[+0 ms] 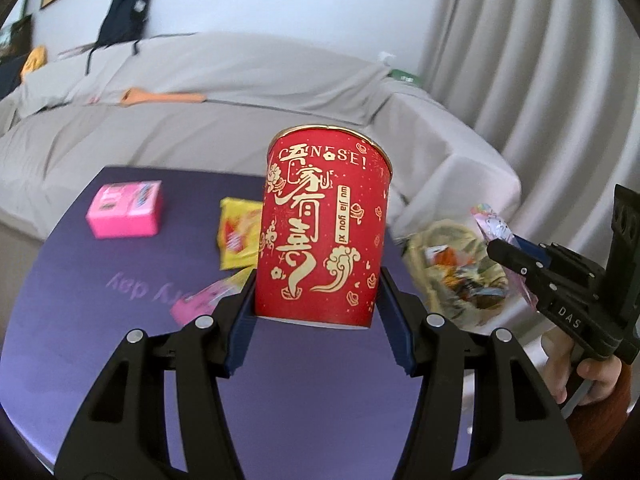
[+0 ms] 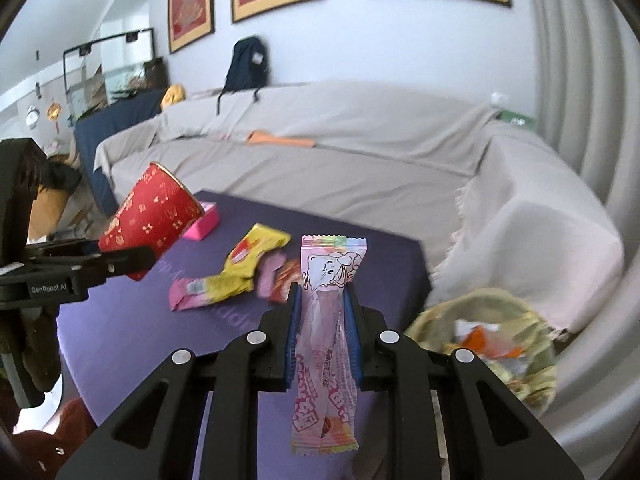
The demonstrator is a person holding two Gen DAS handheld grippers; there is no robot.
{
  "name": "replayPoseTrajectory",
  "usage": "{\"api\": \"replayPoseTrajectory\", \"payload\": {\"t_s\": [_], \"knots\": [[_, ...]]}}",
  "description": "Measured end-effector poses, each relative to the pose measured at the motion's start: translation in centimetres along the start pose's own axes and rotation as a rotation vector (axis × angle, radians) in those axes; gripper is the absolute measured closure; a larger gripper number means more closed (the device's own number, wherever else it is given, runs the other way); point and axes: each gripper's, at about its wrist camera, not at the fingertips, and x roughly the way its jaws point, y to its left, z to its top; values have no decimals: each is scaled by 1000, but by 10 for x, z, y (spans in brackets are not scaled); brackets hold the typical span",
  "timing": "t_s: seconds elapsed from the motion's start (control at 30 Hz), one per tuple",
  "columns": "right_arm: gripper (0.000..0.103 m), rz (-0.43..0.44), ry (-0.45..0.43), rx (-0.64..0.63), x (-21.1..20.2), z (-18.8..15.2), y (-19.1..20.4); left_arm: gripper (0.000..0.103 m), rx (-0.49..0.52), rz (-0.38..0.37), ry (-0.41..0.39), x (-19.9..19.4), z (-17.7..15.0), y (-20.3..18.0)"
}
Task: Collect trash
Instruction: 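Carry the red cup and pink wrapper with both tools over the yellow bag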
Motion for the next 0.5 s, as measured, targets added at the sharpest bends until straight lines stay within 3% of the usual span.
{"api": "replayPoseTrajectory", "payload": {"t_s": [0.2,0.5], "knots": [[82,-67,-62,21,-29,-3,-44,50,56,-63,-22,21,19,-51],[82,-167,-97,82,-49,-20,-116,50,157,-183,26,70,24,-129]]}}
